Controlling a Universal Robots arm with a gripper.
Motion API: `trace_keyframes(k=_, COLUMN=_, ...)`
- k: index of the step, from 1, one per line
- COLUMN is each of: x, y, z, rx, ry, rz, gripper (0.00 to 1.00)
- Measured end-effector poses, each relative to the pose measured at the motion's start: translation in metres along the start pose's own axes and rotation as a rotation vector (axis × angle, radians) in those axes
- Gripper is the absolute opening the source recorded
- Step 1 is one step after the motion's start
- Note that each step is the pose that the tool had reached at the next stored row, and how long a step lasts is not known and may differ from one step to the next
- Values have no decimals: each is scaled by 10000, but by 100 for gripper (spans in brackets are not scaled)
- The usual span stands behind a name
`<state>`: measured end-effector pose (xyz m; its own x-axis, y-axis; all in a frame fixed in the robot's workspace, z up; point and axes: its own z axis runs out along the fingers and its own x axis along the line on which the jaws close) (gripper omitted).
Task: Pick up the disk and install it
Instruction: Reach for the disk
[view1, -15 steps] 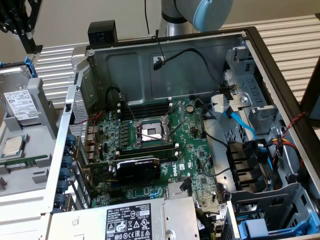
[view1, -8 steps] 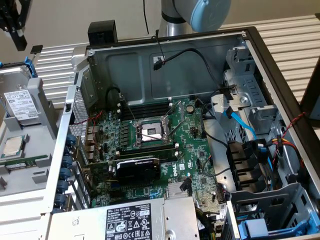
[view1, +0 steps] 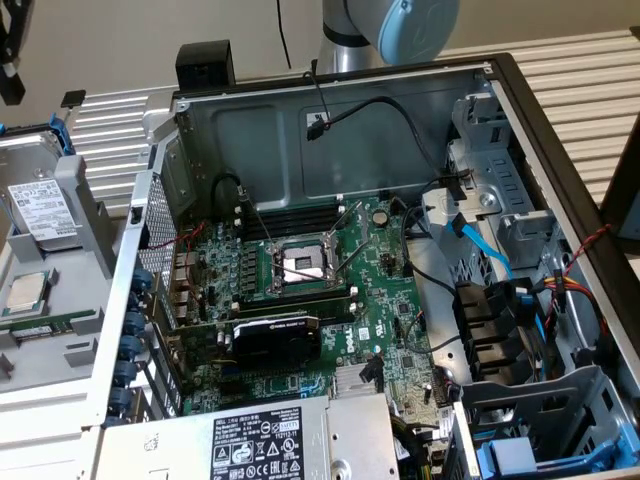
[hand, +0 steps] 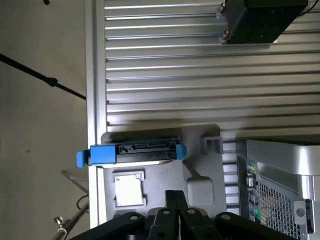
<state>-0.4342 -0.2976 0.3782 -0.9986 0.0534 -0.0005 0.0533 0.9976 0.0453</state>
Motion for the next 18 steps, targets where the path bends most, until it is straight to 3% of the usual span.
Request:
trace_keyframes(k=1, x=16, y=22, z=0, rx=75, ry=38, rz=1, gripper=11)
trace_keyframes(k=2, x=25, y=40, z=1, rx=154, ry=45, rz=0, gripper=11)
trace_keyframes(k=4, x=37, y=81, z=3, rx=365, ry=36, rz=-2, gripper=11)
trace_keyframes(k=6, x=53, y=124, z=6, rx=487, ry=29, rz=-12, gripper=11)
trace_keyframes(k=8, x=84, y=165, z=7, rx=518, ry=27, rz=-18, gripper=11)
trace_keyframes(k=15, x=362, y=190, z=8, rx=520, ry=27, rz=-19, gripper=11)
trace_keyframes(k=18, x=420, y=238, z=10, rx=520, ry=28, rz=-19, gripper=11)
